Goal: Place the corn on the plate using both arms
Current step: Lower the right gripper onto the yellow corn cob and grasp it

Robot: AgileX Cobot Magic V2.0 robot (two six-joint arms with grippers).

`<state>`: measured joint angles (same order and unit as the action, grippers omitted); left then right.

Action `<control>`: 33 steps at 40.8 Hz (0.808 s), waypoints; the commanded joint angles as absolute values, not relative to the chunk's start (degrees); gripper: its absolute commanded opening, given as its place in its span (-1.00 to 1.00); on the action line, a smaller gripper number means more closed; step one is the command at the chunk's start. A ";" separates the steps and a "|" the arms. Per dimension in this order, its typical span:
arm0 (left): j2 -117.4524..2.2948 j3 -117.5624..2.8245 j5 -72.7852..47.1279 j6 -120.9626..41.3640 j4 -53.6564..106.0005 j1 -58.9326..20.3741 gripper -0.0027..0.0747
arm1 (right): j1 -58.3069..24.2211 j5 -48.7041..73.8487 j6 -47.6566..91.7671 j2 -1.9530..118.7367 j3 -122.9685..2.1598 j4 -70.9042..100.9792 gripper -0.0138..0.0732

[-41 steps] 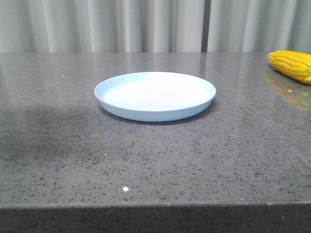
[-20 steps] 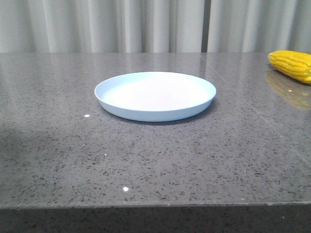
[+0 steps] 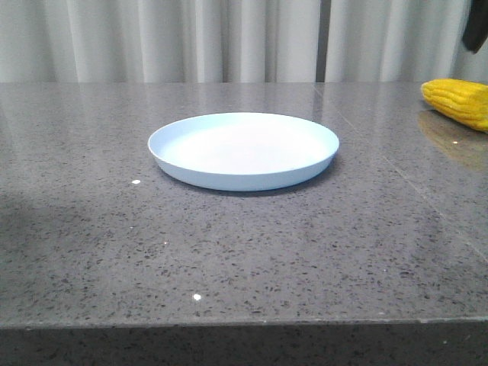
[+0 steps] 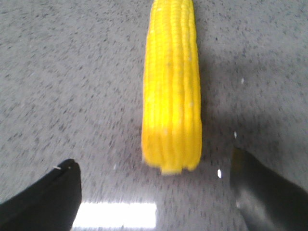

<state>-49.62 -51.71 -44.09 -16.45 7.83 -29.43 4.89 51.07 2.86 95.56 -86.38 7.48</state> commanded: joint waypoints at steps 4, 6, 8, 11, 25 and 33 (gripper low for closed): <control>-49.38 -53.16 -39.96 -16.06 8.50 -29.83 -0.13 | 5.32 48.80 3.42 101.16 -93.83 6.35 0.80; -49.38 -53.16 -39.96 -16.06 8.50 -29.83 -0.13 | 5.32 48.34 3.42 103.16 -95.12 6.26 0.80; -49.38 -53.16 -39.96 -16.06 8.50 -29.83 -0.13 | 5.32 48.08 3.42 104.79 -96.16 6.10 0.80; -49.38 -53.16 -39.96 -16.06 8.50 -29.83 -0.13 | 5.32 47.50 3.42 107.06 -97.54 5.83 0.80; -49.38 -53.16 -39.96 -16.06 8.50 -29.83 -0.13 | 5.26 47.63 3.42 110.31 -99.26 5.84 -0.08; -49.38 -53.16 -39.96 -16.06 8.50 -29.83 -0.13 | 5.08 49.58 3.42 108.14 -99.26 5.84 -0.19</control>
<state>-49.62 -51.71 -44.09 -16.45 7.83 -29.43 4.89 50.31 2.86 113.45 -97.31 6.02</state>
